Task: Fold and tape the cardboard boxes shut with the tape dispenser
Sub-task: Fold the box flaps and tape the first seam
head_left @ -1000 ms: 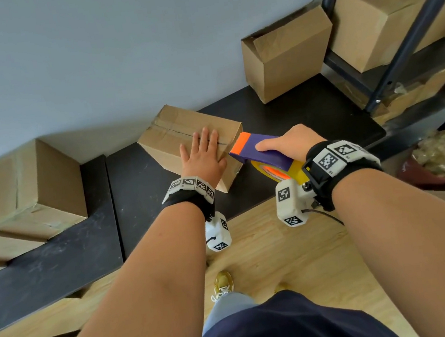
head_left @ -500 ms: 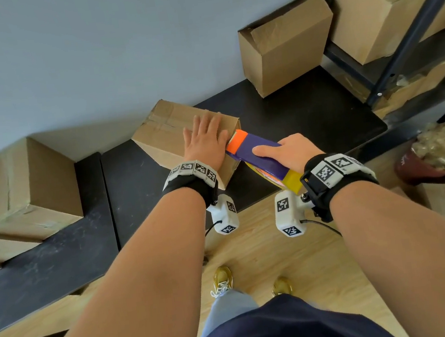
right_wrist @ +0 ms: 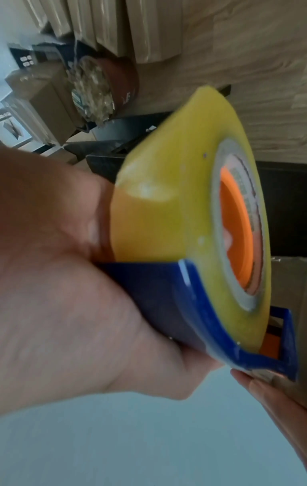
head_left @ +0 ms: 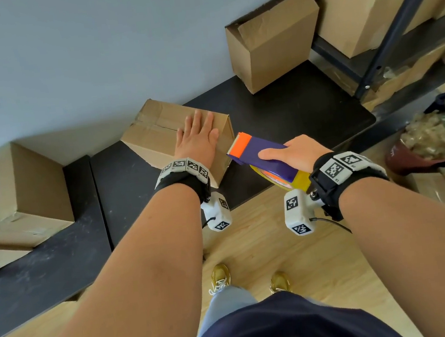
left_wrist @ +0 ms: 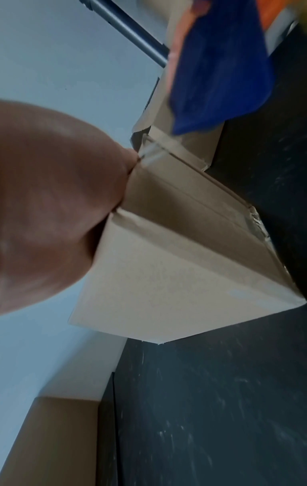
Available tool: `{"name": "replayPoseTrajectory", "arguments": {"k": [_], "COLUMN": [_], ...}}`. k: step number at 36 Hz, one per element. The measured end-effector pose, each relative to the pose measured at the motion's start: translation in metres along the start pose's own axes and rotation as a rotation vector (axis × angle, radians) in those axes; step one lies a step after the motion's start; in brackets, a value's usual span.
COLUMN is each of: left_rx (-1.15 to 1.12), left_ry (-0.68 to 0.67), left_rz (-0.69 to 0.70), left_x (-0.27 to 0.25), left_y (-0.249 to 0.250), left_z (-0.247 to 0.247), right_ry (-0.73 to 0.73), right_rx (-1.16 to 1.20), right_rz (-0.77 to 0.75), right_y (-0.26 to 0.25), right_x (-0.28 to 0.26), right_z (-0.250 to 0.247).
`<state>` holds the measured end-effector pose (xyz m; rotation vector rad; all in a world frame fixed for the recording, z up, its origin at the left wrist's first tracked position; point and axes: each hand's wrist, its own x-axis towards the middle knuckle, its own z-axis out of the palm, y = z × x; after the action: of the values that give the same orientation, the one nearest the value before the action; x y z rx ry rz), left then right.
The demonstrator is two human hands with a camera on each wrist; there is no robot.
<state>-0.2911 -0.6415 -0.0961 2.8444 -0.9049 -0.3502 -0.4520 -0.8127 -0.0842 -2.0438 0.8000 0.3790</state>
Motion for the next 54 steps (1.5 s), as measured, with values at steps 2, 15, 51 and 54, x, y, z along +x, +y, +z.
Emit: {"name": "replayPoseTrajectory", "arguments": {"k": [2, 15, 51, 54], "left_rx": [0.003, 0.044, 0.021, -0.1], "left_ry": [0.0, 0.019, 0.108, 0.126], "left_rz": [0.001, 0.004, -0.179, -0.212], "left_x": [0.0, -0.002, 0.001, 0.002], "left_y": [0.0, -0.002, 0.025, 0.026], "left_z": [0.001, 0.009, 0.016, 0.009], "right_ry": [-0.001, 0.058, 0.051, 0.099], "right_rx": [-0.021, -0.126, -0.01, 0.005], "right_rz": [0.016, 0.095, 0.244, 0.198], "right_y": [0.003, -0.025, -0.022, -0.03], "right_x": [0.0, 0.021, 0.018, 0.016], "right_z": [-0.002, 0.018, 0.006, 0.002]}}
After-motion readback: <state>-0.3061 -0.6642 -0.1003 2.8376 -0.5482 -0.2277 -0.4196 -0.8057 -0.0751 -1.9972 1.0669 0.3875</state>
